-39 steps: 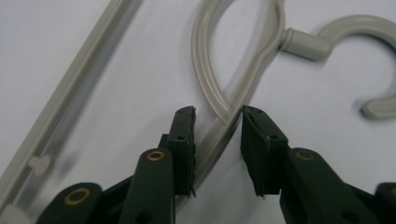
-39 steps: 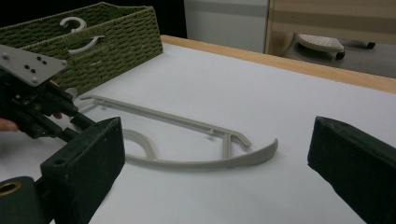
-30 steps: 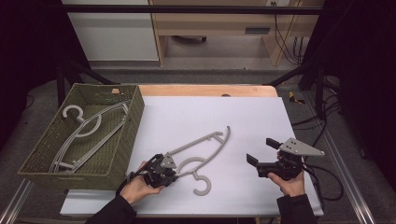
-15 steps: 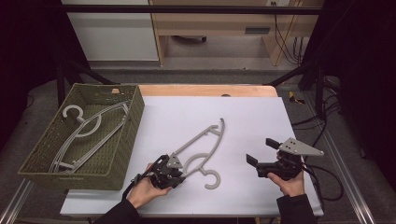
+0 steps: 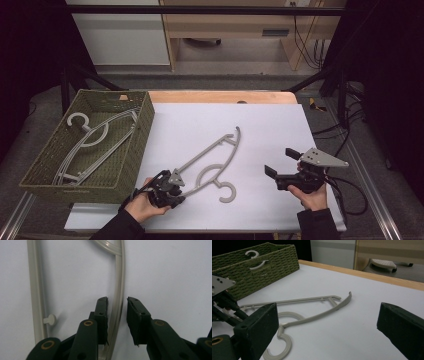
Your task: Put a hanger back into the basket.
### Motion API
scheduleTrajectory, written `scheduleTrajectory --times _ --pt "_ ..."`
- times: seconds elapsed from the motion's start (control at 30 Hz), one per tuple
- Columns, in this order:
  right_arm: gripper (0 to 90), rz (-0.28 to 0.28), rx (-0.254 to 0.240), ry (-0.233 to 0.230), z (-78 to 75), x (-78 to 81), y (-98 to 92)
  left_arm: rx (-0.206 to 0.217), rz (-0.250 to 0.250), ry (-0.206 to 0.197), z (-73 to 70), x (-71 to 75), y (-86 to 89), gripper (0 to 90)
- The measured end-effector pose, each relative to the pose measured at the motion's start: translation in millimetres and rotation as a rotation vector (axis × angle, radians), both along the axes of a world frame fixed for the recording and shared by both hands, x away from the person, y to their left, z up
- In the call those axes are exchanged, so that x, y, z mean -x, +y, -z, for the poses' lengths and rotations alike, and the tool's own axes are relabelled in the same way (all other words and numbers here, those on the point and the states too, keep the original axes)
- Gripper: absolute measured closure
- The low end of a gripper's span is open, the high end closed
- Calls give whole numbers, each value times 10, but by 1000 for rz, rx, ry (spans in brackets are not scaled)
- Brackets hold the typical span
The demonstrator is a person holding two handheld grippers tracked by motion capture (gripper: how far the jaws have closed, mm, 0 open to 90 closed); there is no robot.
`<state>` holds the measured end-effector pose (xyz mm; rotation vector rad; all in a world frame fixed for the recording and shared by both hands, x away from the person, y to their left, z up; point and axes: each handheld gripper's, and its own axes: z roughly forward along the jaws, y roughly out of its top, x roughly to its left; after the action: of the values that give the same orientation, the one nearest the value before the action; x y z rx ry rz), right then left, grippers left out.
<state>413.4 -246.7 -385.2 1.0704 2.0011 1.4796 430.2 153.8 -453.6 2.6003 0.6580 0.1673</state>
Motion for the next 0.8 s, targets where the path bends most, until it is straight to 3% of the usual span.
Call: scheduleTrajectory --times 0.33,0.47,0.6,0.8 --pt "39 1 -6 -2 -6 -4 5 -80 -12 -8 -21 14 -129 732" --pt "38 1 -7 -2 -7 -2 2 -83 -13 0 -24 8 -142 766" --pt "37 2 -5 1 -6 -4 -1 -103 33 -25 -27 35 -168 804" --pt "36 0 -6 4 -1 -5 -7 -65 30 -39 -25 51 -123 828"
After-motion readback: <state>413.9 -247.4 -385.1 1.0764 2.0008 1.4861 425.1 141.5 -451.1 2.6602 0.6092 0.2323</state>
